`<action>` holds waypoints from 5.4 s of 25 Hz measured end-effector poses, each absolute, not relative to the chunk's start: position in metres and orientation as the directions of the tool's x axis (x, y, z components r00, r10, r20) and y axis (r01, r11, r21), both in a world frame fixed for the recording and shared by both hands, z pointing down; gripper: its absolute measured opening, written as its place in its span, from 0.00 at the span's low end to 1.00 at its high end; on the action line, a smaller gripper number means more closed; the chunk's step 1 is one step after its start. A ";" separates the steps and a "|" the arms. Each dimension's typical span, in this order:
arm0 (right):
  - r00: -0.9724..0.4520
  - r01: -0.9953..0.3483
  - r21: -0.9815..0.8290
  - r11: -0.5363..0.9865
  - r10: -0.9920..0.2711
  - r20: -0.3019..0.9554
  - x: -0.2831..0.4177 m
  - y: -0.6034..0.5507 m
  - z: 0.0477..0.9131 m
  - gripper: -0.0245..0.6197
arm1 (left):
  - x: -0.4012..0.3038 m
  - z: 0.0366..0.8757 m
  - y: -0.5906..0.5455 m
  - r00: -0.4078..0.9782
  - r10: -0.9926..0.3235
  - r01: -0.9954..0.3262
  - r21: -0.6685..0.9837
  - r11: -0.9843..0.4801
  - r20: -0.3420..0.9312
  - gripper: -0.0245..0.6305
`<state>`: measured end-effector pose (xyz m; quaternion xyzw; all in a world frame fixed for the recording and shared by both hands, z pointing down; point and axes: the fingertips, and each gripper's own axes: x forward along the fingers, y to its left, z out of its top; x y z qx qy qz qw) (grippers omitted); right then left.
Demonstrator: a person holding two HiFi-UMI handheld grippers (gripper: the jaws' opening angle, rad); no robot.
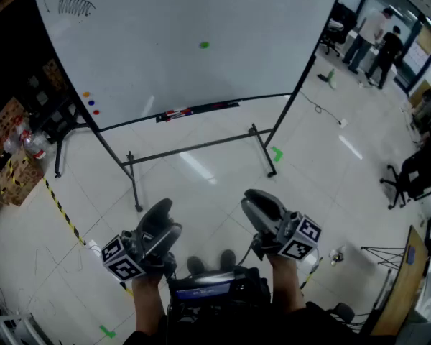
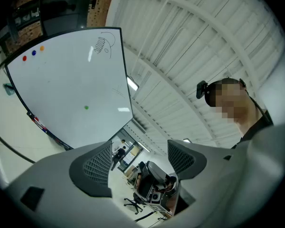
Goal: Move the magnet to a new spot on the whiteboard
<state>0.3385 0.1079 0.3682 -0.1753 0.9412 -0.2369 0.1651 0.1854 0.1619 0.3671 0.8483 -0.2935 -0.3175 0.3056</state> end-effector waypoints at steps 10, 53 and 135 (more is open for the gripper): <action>-0.870 -0.281 -0.506 0.816 -0.439 -0.226 0.317 0.110 0.369 0.21 | 0.155 0.365 0.167 0.609 -0.680 -0.290 0.683 -0.670 -0.409 0.59; -0.842 -0.509 -0.207 0.835 -0.534 -0.083 0.290 -0.203 0.392 0.21 | 0.129 0.366 -0.084 0.523 -0.803 -0.481 0.678 -0.555 -0.285 0.59; -0.641 -0.741 0.262 0.619 -0.767 -0.001 0.179 -0.365 0.333 0.27 | 0.023 0.367 -0.209 0.555 -0.773 -0.474 0.648 -0.597 -0.306 0.59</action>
